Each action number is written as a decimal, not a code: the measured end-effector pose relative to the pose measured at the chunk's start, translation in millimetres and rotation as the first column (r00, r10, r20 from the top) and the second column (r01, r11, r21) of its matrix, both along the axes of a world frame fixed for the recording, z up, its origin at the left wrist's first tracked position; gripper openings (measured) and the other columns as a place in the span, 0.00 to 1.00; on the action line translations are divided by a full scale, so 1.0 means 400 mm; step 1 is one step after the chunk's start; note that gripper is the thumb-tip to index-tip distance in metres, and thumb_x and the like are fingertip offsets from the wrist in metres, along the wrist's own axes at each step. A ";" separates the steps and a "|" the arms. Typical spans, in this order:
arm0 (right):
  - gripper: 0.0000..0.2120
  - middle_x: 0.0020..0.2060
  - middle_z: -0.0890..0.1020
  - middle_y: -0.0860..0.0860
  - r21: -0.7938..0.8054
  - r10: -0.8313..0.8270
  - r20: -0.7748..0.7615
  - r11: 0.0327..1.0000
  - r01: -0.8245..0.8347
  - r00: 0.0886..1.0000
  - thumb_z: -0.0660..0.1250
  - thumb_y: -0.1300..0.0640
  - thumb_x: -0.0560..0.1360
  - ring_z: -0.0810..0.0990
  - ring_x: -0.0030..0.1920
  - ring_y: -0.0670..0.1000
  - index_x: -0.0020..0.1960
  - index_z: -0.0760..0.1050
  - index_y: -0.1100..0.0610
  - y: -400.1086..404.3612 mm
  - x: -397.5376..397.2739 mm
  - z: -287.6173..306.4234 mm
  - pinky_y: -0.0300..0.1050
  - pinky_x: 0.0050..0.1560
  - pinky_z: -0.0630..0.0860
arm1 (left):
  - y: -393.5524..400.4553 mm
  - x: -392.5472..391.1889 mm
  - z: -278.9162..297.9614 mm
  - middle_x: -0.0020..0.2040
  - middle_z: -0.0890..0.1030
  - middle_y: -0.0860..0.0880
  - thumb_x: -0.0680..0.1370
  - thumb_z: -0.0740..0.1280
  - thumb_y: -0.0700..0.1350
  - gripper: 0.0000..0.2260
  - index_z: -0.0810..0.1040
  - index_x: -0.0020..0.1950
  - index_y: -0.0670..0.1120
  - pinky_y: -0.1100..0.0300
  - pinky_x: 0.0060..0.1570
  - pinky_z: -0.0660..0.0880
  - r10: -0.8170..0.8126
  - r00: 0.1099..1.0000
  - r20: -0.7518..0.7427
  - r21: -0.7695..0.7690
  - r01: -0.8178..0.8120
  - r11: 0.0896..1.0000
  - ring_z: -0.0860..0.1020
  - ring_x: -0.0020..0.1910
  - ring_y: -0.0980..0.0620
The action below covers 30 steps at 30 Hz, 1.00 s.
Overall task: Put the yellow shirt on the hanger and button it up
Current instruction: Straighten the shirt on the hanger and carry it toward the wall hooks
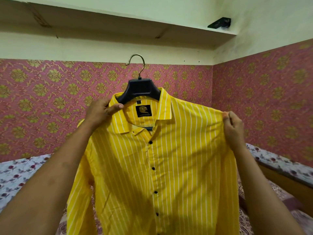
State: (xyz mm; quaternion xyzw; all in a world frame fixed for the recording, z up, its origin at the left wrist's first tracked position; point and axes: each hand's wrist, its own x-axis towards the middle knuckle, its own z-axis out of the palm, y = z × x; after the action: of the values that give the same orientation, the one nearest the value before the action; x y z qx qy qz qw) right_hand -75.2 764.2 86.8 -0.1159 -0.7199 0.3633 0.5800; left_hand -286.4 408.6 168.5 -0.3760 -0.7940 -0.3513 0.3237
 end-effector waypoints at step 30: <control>0.47 0.66 0.65 0.62 0.061 -0.391 0.227 0.920 0.388 0.892 0.67 0.32 0.62 0.64 0.67 0.61 0.71 0.57 0.58 -0.272 -0.124 -0.322 0.59 0.61 0.63 | 0.004 -0.003 0.004 0.29 0.70 0.46 0.67 0.59 0.72 0.30 0.72 0.36 0.42 0.55 0.28 0.58 0.182 0.983 0.015 -0.033 -0.181 0.983 0.71 0.33 0.47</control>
State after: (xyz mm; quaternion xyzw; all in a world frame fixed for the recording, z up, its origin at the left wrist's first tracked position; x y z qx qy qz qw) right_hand -124.6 655.3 -41.9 -0.2955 -0.7481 0.2185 0.5526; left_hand -287.5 410.1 170.3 -0.3041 -0.8333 -0.3110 0.3412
